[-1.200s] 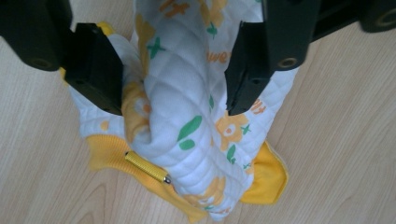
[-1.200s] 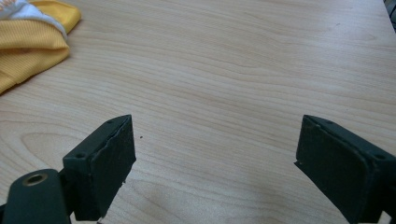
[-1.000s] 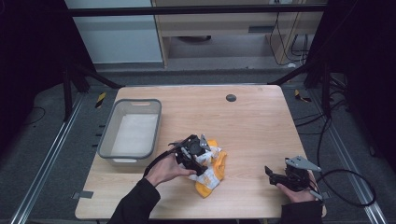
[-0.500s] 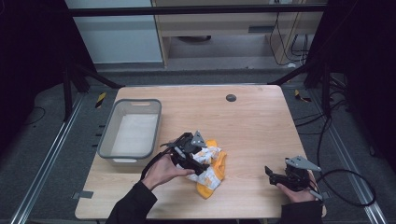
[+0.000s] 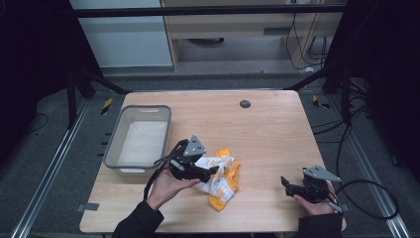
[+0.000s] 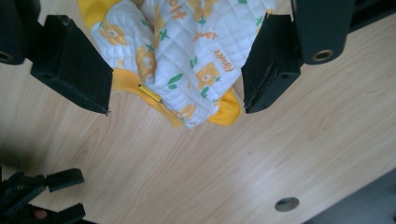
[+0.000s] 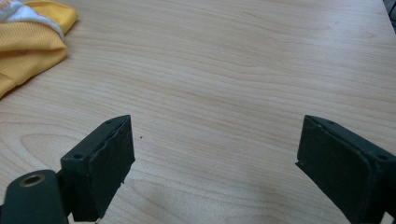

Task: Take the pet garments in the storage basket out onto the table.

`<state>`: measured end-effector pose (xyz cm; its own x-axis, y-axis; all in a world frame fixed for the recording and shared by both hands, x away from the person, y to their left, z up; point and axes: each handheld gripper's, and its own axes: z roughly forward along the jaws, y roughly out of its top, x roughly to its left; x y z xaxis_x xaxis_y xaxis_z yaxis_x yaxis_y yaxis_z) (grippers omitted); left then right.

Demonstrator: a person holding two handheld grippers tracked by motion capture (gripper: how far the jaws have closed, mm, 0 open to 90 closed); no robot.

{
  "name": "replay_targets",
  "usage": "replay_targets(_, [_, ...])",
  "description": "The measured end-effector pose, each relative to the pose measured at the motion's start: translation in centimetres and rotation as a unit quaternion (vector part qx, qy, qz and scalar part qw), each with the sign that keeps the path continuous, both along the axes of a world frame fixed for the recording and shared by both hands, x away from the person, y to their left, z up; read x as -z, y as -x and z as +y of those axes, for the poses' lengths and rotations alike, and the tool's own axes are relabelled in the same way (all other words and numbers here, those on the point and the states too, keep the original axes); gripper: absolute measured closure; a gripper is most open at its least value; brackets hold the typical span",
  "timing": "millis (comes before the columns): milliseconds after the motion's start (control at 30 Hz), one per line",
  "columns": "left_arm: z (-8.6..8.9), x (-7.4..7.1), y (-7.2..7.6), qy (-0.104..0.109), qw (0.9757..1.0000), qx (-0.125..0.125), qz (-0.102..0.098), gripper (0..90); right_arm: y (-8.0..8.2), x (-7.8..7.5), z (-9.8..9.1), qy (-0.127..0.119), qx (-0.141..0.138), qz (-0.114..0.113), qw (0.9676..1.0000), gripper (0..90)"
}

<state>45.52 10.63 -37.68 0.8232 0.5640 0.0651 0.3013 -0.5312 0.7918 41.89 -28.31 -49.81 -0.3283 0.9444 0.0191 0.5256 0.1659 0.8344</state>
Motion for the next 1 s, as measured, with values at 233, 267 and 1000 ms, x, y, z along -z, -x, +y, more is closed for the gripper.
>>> replay_targets(233, [2.2, 0.3, 0.9, 0.042, 0.9982, -0.036, -0.024, 24.7, 0.0, 0.0, 0.0, 0.0, 0.0, 0.0, 1.0, 10.7])
replay_targets(267, [2.5, 0.4, 1.0, 0.045, 0.9977, -0.041, -0.028, 24.7, 0.0, 0.0, 0.0, 0.0, 0.0, 0.0, 1.0, 10.7])
replay_targets(1000, [11.5, 3.4, 4.4, 0.097, 0.9837, -0.144, -0.046, 30.1, 0.1, -0.1, -0.1, 0.001, 0.0, -0.003, 1.0, 10.3])
